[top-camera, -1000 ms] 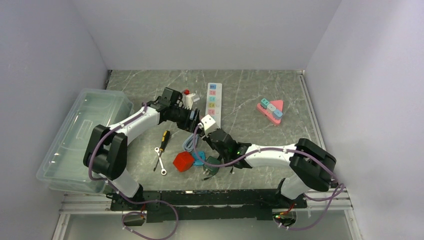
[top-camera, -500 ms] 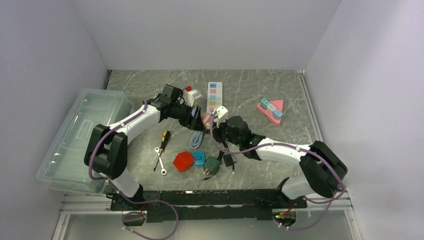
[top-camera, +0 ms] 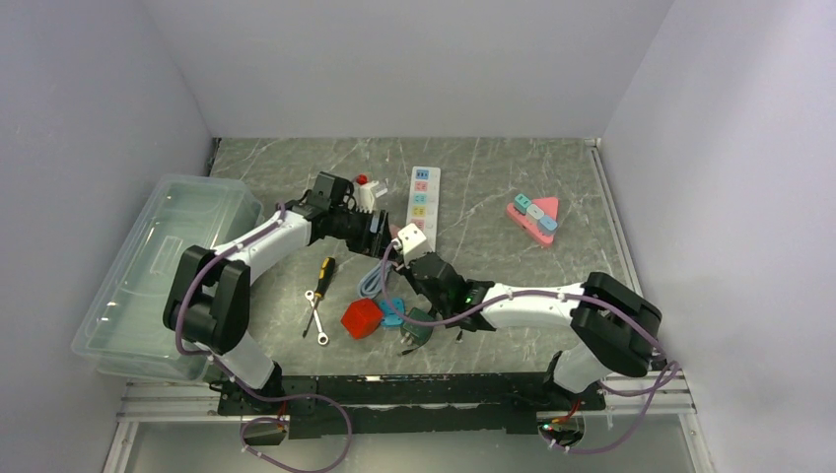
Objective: Pull the plug off the socket
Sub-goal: Remove the plug from the socket.
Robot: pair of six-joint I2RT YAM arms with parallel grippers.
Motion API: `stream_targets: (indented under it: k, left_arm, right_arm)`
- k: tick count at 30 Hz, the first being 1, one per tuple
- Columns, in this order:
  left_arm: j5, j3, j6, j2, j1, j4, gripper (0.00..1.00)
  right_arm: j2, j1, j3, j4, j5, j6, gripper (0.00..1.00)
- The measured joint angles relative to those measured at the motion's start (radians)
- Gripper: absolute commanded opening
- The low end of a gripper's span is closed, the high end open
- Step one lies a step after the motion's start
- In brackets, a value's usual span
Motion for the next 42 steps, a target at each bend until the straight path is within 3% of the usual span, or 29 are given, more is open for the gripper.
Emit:
stream_targets:
  k: [8, 18, 24, 35, 42]
  left_arm:
    - [0.005, 0.008, 0.003, 0.001, 0.009, -0.016, 0.00]
    - [-0.002, 0.087, 0.060, 0.022, -0.010, -0.043, 0.00]
    - [-0.036, 0.094, 0.079, 0.022, -0.018, -0.037, 0.00]
    - [0.035, 0.067, 0.017, 0.031, 0.021, 0.016, 0.00]
    - [0.061, 0.056, -0.022, 0.042, 0.073, 0.021, 0.00]
  right_arm:
    - [0.008, -0.003, 0.015, -0.007, 0.009, 0.009, 0.00]
    - [-0.089, -0.248, -0.044, 0.034, -0.442, 0.078, 0.00]
    - [-0.093, -0.292, -0.051, 0.043, -0.542, 0.097, 0.00]
    - [-0.092, -0.325, -0.051, 0.056, -0.619, 0.116, 0.39]
    - [-0.065, -0.368, -0.039, 0.056, -0.652, 0.105, 0.55]
